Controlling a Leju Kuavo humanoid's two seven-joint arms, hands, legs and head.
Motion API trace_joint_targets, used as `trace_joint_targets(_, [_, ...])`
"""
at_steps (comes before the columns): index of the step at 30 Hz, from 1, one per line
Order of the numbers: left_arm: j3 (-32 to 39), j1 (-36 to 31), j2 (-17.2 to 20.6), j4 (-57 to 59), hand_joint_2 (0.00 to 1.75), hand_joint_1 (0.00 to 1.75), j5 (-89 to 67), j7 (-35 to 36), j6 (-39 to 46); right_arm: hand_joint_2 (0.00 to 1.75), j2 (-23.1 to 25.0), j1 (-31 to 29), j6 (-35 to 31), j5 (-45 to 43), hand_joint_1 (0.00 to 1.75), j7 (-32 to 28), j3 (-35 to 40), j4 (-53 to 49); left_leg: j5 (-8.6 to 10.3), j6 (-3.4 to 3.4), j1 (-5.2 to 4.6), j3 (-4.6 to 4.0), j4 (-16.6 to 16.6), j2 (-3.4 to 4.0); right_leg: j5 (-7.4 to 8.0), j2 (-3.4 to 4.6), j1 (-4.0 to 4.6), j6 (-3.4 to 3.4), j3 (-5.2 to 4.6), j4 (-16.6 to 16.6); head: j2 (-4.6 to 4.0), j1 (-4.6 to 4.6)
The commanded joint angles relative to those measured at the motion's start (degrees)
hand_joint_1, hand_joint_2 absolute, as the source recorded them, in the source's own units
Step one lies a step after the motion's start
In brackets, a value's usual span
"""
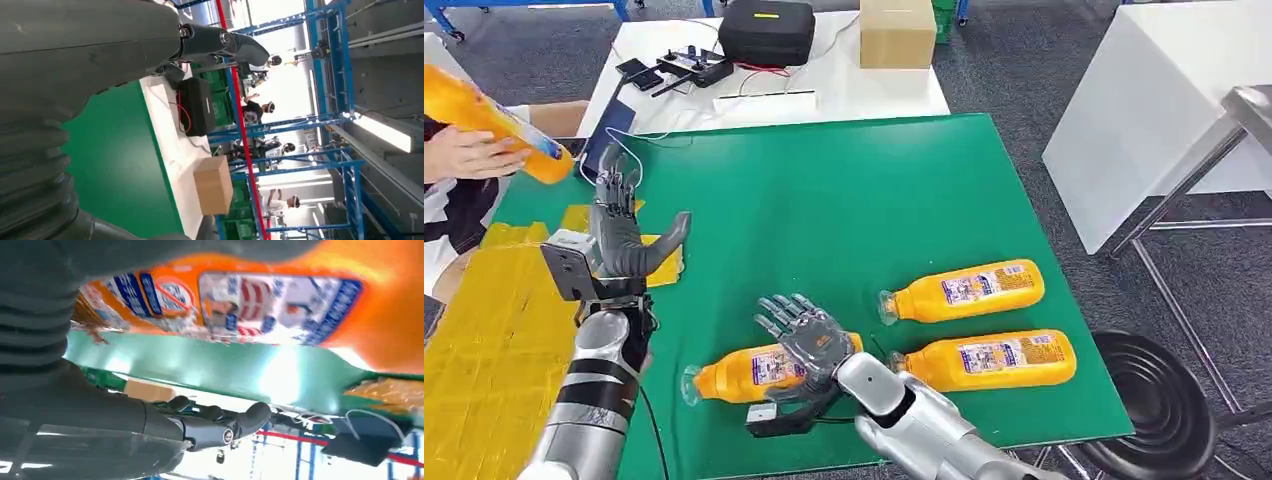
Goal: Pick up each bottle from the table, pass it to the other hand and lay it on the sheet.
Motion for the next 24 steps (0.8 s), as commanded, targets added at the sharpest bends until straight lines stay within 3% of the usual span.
trace_joint_targets(1, [0.7,-0.8,-0.8,0.9,1.75,0.00,-0.3,0.7,-0.3,1.75,2.9,-0.7,-1.1,2.0,0.00,0.0,-5.3,6.9,-0.14,-0.07,0.11,0.33,0.0,-0.22,-0.15,-0.08,0.09,0.00,0.40,0.0,0.00,0.00])
trace_joint_targets(15, [0.9,-0.4,-0.7,1.1,1.75,0.00,-0.3,0.8,-0.5,1.75,4.0,-1.4,0.1,3.4,0.00,0.6,-5.9,10.2,-0.03,-0.03,0.02,0.13,0.0,-0.13,-0.05,-0.05,0.00,0.01,0.16,0.0,0.00,-0.02])
trace_joint_targets(24, [1.6,0.7,-0.4,0.6,1.75,0.00,-0.1,0.9,-0.5,1.75,4.3,-3.6,5.1,5.4,0.00,2.7,-5.5,16.4,-0.05,-0.05,0.05,0.25,0.0,-0.15,-0.06,-0.05,0.03,0.00,0.28,-0.1,0.00,0.00])
